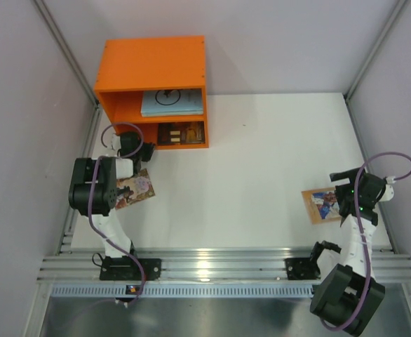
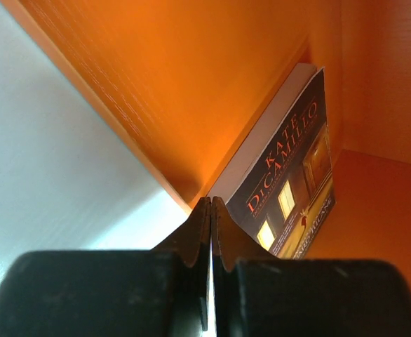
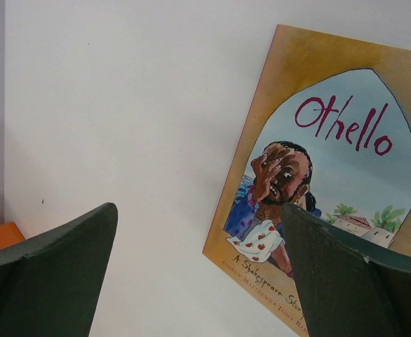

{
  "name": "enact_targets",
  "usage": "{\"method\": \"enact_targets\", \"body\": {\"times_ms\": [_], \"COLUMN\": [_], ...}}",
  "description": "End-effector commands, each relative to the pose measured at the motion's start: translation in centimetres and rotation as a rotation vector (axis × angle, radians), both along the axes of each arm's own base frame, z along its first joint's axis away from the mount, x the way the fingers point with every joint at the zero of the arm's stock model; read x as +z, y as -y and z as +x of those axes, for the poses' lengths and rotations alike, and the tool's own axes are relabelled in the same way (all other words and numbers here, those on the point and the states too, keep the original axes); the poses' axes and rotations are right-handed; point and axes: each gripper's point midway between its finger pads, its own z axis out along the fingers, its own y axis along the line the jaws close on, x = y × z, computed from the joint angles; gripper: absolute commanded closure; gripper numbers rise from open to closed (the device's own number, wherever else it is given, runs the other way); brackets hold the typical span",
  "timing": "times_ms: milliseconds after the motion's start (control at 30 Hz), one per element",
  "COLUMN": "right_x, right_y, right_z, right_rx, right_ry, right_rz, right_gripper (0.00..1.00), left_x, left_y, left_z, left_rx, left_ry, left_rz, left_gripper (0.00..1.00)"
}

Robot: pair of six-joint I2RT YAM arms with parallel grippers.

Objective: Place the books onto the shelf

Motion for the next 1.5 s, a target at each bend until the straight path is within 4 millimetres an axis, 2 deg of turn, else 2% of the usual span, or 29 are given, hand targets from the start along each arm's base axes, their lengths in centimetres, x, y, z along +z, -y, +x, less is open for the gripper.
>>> {"method": "enact_targets", "body": {"times_ms": [0, 167, 200, 433, 633, 833, 867, 1000, 1033, 1133, 1167, 1200, 1333, 1433, 1467], "right_x": [1.3, 1.2, 1.0, 0.8, 0.6, 0.2, 0.1, 0.7, 0.7, 1.0, 0.7, 1.3, 1.4, 1.5, 0.8], "right_y": [0.7, 0.7, 0.6, 0.3, 0.1, -0.2, -0.2, -0.6, -0.6, -0.6, -0.9, -0.7, -0.2, 0.6, 0.6], "right_z": [0.7, 0.8, 0.7, 0.8, 0.7, 0.9, 1.0, 1.3, 1.3, 1.0, 0.7, 0.7, -0.6, -2.4, -3.8], "right_rx": [-0.012, -0.011, -0.011, 0.004, 0.009, 0.025, 0.031, 0.053, 0.055, 0.061, 0.072, 0.073, 0.053, 0.001, -0.013], "right_ry": [0.055, 0.056, 0.054, 0.062, 0.066, 0.070, 0.068, 0.082, 0.082, 0.056, 0.024, 0.022, -0.055, -0.130, -0.195], "right_rz": [-0.022, -0.020, -0.017, -0.005, -0.002, 0.009, 0.012, 0.025, 0.024, 0.020, 0.025, 0.013, -0.014, -0.058, -0.062], "right_gripper": [0.00, 0.00, 0.00, 0.00, 0.00, 0.00, 0.00, 0.00, 0.00, 0.00, 0.00, 0.00, 0.00, 0.00, 0.00], "left_x": [2.6, 2.3, 2.3, 2.6, 2.5, 1.9, 2.3, 3.0, 3.1, 3.2, 3.4, 3.2, 3.5, 3.6, 3.5], "left_y": [0.1, 0.2, 1.6, 2.8, 2.5, 1.9, 1.8, 1.5, 1.4, 1.4, 1.3, 1.3, 1.3, 1.3, 1.5], "left_z": [2.4, 2.4, 2.3, 2.3, 2.2, 1.0, 0.9, 0.7, 0.6, 0.4, 0.5, 0.2, -1.0, -2.8, -4.0], "left_rx": [-0.007, -0.005, -0.032, -0.045, -0.014, 0.012, 0.018, 0.017, 0.017, 0.012, 0.012, 0.009, 0.005, -0.002, -0.017], "left_ry": [0.106, 0.105, 0.109, 0.144, 0.142, 0.083, 0.084, 0.080, 0.076, 0.055, 0.052, 0.033, 0.030, 0.019, 0.016], "left_rz": [0.008, 0.003, 0.001, -0.020, -0.005, 0.016, 0.021, 0.051, 0.055, 0.066, 0.069, 0.074, 0.074, 0.071, 0.063], "left_gripper": [1.00, 1.00, 1.00, 1.00, 1.00, 1.00, 0.99, 0.79, 0.70, 0.61, 0.59, 0.58, 0.53, 0.51, 0.51]}}
